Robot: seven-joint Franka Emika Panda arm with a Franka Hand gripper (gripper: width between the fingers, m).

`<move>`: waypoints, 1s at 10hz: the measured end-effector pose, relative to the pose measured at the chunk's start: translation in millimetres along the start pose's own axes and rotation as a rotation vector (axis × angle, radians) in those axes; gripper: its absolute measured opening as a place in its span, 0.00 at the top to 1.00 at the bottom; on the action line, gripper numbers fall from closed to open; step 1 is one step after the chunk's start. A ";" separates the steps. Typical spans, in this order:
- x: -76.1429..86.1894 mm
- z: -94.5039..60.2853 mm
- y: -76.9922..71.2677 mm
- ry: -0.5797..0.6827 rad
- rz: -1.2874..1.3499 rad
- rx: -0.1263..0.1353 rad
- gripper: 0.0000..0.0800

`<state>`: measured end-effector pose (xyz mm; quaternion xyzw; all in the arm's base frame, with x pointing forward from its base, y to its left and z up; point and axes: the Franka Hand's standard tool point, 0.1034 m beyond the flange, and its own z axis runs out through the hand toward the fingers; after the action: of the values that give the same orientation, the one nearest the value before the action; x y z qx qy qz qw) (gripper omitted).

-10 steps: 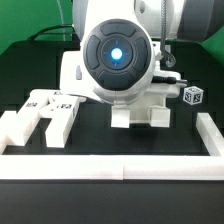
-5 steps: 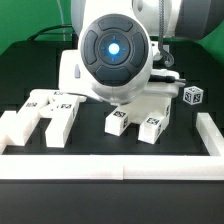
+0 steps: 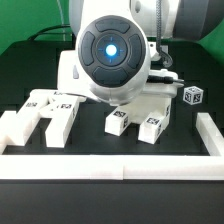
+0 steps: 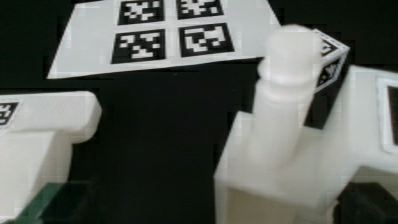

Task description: Assemble chair

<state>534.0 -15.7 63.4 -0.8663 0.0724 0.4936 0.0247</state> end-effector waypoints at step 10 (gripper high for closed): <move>14.7 -25.2 4.7 0.321 0.011 0.034 0.19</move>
Offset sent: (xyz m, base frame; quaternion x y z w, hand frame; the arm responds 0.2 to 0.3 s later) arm 0.0005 -0.0092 0.0005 0.0052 -0.0007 -0.0079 1.0000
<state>562.1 -24.8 63.8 -0.9332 0.0885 0.3474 0.0247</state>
